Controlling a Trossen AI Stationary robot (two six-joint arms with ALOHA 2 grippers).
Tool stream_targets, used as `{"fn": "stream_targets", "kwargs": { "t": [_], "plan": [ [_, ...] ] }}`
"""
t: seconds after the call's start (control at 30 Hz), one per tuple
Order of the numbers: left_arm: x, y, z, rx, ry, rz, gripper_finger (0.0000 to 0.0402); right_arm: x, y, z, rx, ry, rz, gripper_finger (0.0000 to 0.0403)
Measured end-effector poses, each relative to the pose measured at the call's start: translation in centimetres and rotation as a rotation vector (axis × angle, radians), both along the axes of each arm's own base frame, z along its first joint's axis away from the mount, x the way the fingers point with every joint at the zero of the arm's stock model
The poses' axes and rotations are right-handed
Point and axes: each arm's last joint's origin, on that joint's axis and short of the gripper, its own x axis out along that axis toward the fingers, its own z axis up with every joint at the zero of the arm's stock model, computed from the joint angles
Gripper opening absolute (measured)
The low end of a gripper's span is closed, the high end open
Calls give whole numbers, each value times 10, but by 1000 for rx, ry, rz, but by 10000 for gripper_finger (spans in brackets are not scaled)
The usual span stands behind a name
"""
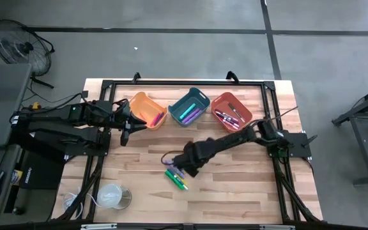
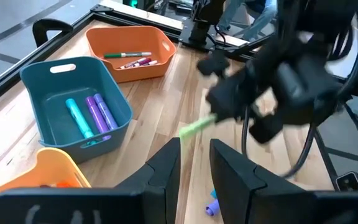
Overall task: Pick & Place Markers
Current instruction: Put the light green highlighter pen into the blue bin
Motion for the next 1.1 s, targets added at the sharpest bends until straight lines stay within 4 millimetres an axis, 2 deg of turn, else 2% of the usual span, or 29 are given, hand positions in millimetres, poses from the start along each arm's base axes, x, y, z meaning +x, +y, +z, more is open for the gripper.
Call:
{"fn": "stream_targets", "kwargs": {
  "t": [0.17, 0.4, 0.53, 0.73, 0.93, 1.1],
  "plan": [
    [2, 1, -1, 14, 6, 36, 85, -9, -18, 33, -85, -50, -9, 56],
    [15, 2, -3, 15, 1, 58, 85, -22, -42, 97, -230, -305, -20, 56],
    [32, 1, 0, 18, -63, 53, 85, -29, -53, 135, -289, -486, 4, 56],
    [60, 0, 5, 36, -192, 26, 85, -36, -62, 179, -353, -696, 107, 56],
    [86, 0, 5, 37, -311, 26, 85, -40, -67, 198, -375, -765, 214, 56],
    [101, 0, 1, 38, -346, 37, 85, -47, -83, 199, -379, -712, 186, 56]
  ]
}}
